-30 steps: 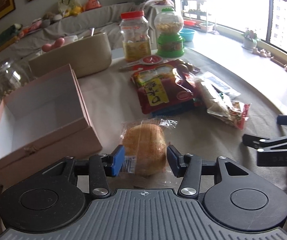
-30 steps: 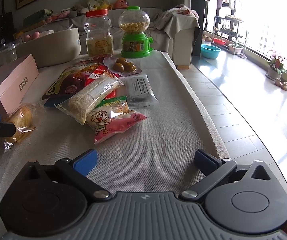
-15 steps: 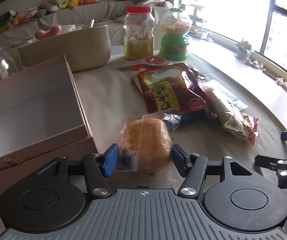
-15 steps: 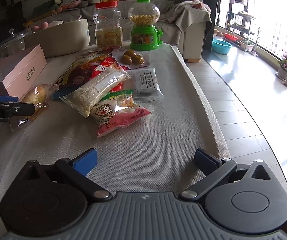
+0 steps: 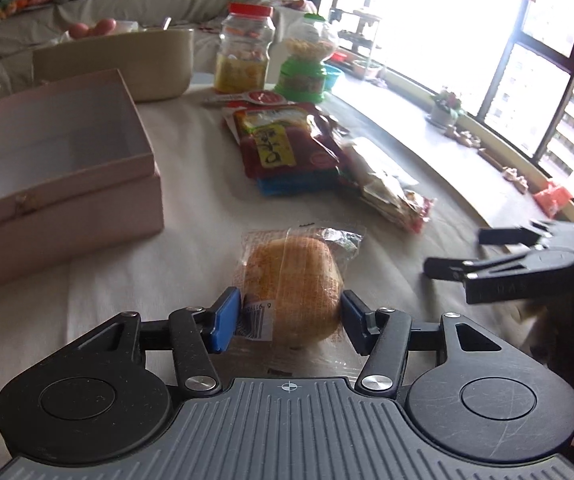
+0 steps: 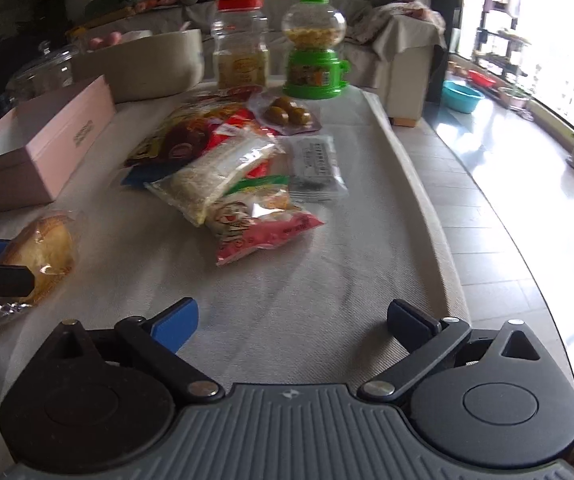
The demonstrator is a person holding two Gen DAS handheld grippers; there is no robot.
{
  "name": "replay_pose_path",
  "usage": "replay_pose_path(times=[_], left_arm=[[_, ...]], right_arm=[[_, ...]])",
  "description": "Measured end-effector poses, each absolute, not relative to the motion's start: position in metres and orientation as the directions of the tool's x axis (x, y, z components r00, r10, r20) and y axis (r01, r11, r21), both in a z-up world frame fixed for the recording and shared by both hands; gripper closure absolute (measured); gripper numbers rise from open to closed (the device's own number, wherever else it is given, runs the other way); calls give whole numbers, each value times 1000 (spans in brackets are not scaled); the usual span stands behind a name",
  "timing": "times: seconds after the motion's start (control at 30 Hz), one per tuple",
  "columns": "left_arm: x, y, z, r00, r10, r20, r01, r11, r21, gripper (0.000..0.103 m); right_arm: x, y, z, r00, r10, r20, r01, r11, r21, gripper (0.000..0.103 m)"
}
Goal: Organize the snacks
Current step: 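Lift the bun with the left tool while the right tool reaches the candy bag, then grasp the white-and-green candy bag with the right tool while the left carries the bun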
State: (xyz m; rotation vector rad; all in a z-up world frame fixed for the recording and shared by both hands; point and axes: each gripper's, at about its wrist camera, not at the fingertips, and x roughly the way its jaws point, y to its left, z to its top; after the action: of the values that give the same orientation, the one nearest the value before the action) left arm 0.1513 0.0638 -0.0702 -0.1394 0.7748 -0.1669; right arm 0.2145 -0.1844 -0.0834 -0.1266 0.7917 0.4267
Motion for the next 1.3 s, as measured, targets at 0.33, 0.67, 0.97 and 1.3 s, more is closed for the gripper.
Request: replay_pose_path(times=[0.33, 0.67, 0.97, 1.3], left_arm=[[163, 70, -78, 703, -255, -664, 117, 962, -246, 36], [185, 82, -86, 679, -286, -676, 90, 946, -310, 28], [173, 90, -79, 655, -327, -681, 121, 935, -333, 41], [74, 104, -52, 720, -130, -682, -166, 921, -351, 44]], right_arm=[[260, -159, -62, 587, 476, -655, -581, 811, 68, 9], [260, -152, -71, 532, 406, -743, -538, 840, 73, 43], [211, -132, -63, 507, 414, -757, -543, 834, 92, 48], [178, -118, -37, 303, 588, -750, -735, 645, 208, 48]])
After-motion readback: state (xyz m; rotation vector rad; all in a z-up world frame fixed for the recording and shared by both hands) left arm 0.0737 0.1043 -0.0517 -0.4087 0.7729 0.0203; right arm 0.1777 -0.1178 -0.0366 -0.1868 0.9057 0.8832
